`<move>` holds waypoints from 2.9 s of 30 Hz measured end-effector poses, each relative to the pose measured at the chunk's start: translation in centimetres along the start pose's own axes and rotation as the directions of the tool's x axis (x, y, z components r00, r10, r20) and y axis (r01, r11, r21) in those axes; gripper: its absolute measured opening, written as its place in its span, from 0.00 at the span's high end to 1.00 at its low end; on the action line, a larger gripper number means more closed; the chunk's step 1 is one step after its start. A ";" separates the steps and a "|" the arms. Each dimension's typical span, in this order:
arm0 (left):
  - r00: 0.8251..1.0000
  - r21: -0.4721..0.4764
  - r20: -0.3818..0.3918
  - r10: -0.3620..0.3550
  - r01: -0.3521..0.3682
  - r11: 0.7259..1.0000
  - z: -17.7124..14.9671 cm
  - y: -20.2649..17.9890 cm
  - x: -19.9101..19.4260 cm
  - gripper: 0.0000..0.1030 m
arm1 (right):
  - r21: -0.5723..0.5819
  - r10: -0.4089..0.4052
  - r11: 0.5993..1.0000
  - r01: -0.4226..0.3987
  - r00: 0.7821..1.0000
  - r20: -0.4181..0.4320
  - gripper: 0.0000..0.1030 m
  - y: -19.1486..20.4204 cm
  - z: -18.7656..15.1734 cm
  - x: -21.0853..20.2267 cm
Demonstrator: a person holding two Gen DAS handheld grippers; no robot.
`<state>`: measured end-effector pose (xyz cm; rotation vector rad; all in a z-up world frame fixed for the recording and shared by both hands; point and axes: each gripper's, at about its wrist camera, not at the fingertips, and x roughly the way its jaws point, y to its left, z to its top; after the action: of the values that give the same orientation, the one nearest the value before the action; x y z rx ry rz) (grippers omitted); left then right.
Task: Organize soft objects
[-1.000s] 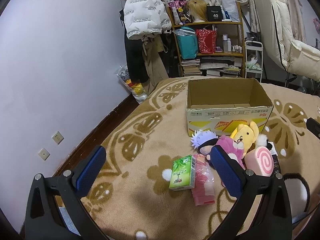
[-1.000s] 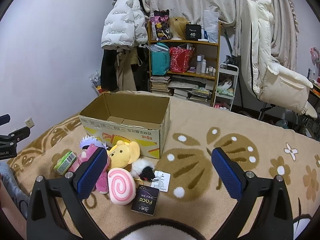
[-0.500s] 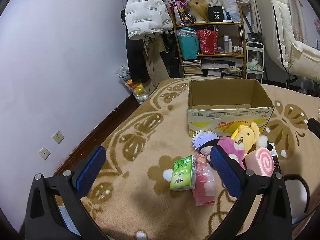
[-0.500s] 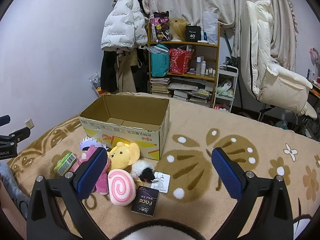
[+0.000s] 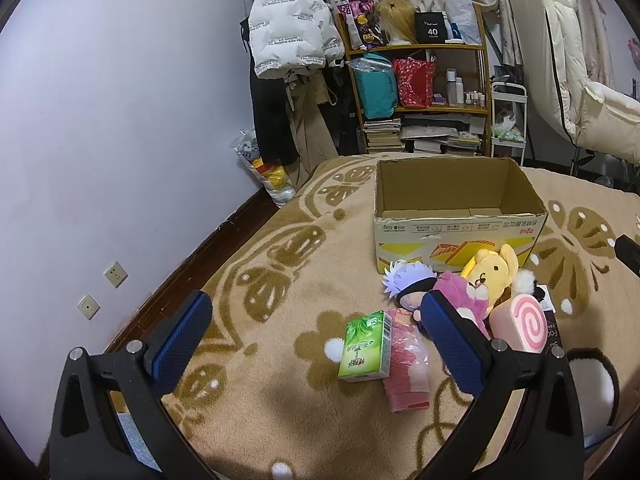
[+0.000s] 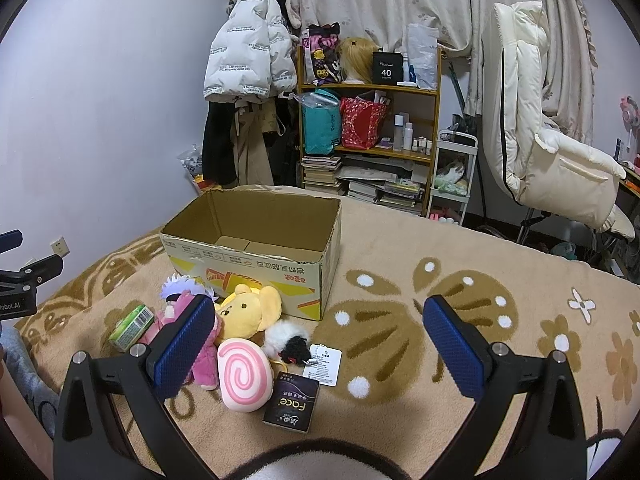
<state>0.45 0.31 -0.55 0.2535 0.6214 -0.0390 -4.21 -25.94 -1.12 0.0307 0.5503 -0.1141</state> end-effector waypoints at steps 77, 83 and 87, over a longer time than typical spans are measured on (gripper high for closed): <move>0.915 0.156 -0.403 0.011 0.057 0.986 0.5 -3.5 14.8 0.00 | 0.034 0.112 0.994 -0.107 0.949 -0.293 0.00 3.8 -2.8 12.4; 0.894 0.185 -0.448 0.013 0.078 0.980 -0.9 -4.6 15.4 0.00 | 0.015 0.099 0.995 -0.101 0.928 -0.358 0.00 4.5 -4.4 12.9; 0.863 0.142 -0.505 -0.013 0.098 0.985 -1.8 -4.6 16.4 0.00 | -0.008 0.098 0.994 -0.110 0.914 -0.394 0.00 5.0 -5.3 13.2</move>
<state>12.24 -3.06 -12.50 0.4111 1.1523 -0.0810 4.76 -21.95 -12.52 0.0543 0.9522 0.0065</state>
